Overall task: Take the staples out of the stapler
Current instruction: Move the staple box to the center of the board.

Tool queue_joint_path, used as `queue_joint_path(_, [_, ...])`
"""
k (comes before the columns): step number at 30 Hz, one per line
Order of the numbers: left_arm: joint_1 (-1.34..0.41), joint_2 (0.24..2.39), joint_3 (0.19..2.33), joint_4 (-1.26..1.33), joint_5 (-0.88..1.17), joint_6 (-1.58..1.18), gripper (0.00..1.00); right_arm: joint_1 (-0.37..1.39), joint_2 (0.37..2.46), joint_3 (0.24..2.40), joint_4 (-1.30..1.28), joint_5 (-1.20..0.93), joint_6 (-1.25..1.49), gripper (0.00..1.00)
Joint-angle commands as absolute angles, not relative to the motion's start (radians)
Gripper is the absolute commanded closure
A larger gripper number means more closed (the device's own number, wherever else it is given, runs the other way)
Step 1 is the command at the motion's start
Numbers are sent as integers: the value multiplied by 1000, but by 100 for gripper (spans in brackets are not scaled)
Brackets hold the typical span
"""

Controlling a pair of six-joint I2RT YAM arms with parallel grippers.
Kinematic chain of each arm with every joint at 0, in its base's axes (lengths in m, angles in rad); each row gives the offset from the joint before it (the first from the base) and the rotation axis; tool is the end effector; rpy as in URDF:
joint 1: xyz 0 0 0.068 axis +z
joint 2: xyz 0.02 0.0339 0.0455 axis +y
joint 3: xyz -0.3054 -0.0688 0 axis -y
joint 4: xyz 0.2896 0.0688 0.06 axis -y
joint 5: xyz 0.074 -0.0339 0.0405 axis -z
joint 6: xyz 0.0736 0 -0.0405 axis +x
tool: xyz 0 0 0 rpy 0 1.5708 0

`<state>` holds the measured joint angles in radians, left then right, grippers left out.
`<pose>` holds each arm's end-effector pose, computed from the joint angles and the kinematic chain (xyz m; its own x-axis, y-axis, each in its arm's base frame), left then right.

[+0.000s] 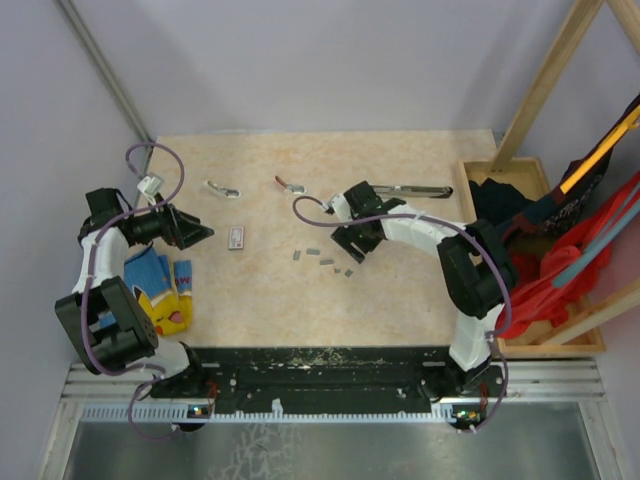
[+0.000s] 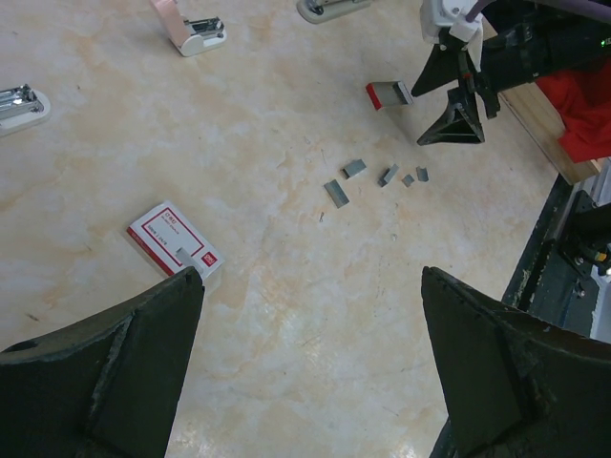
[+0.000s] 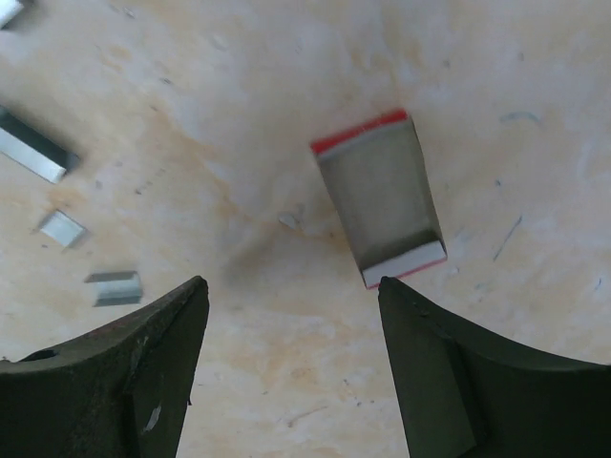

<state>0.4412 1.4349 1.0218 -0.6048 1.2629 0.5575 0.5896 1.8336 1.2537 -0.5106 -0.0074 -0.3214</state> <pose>0.3180 0.0726 0.2728 -0.4820 -0.0503 -0.8747 0.6813 0.6062 -0.4103 0.3676 0.2466 0.1690 -0.5228 -0.7298 -0.4405 -0.7631 0.6310 -0.1397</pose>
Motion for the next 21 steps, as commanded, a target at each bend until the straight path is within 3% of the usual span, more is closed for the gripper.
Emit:
queue_joint_path(1, [449,1422,1014,-592,1283,565,0,548,1719,1206,-455,81,-276,28])
queue_joint_path(21, [449,1436,1012,-584,1284,554,0,508,1812,1160,-379,211,-280,25])
